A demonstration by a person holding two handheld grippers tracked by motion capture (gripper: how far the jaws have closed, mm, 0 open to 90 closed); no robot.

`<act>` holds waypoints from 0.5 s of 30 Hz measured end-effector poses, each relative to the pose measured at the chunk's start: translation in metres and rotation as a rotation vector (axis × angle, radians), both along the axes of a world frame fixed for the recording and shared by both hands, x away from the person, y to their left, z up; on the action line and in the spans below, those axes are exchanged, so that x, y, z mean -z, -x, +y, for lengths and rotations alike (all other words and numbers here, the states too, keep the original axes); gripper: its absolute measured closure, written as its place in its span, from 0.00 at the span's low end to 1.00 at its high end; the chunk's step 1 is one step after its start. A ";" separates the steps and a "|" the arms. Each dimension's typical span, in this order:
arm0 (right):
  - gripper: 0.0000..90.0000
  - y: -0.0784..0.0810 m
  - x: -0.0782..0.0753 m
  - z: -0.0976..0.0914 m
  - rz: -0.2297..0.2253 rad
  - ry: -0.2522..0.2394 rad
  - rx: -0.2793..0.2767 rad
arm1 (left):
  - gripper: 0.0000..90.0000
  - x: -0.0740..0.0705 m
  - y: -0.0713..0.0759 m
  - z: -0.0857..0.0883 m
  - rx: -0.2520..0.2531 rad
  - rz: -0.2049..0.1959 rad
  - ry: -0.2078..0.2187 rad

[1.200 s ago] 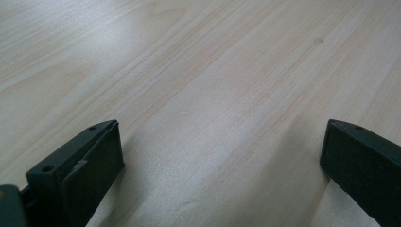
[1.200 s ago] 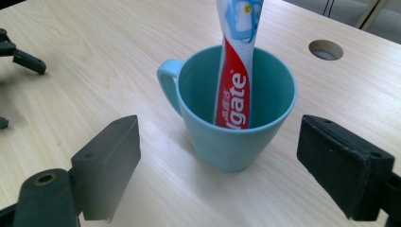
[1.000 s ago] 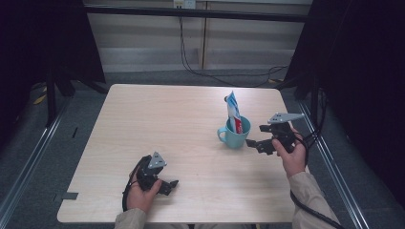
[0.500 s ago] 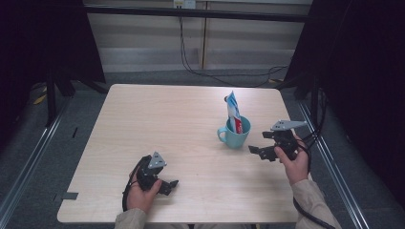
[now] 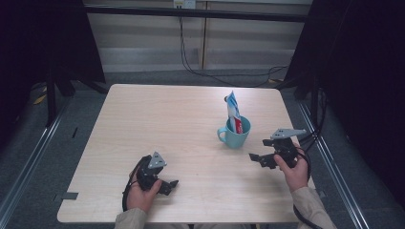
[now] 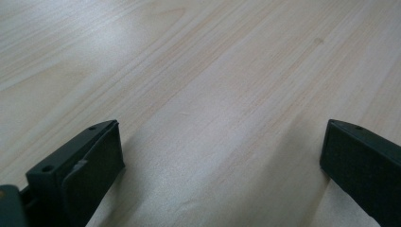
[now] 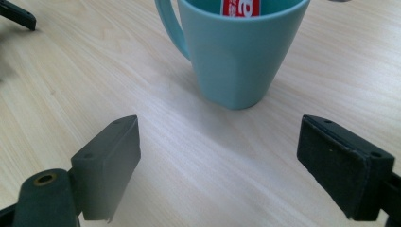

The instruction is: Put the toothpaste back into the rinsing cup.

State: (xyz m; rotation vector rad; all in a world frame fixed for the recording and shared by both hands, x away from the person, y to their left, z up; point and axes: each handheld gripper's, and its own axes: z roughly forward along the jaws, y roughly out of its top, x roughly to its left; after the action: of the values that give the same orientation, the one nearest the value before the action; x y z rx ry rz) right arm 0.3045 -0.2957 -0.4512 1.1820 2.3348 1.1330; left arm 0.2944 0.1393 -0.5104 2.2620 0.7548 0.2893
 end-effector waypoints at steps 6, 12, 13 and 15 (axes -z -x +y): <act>0.15 0.004 0.013 -0.001 0.020 -0.005 0.004 | 0.00 0.000 0.000 0.000 -0.001 0.000 0.001; 0.15 0.009 0.023 -0.001 0.034 -0.002 0.003 | 0.00 0.000 0.000 0.000 -0.001 0.000 0.000; 0.15 0.009 0.025 -0.001 0.032 0.004 0.001 | 0.00 0.000 0.000 0.000 0.000 0.000 -0.001; 0.15 0.010 0.028 -0.001 0.037 0.015 0.000 | 0.00 0.000 0.000 0.000 0.000 0.000 -0.001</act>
State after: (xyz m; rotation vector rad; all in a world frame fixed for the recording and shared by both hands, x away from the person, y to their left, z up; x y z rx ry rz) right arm 0.2941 -0.2968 -0.4788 1.2079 2.3657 1.1011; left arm 0.2944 0.1393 -0.5103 2.2627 0.7545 0.2894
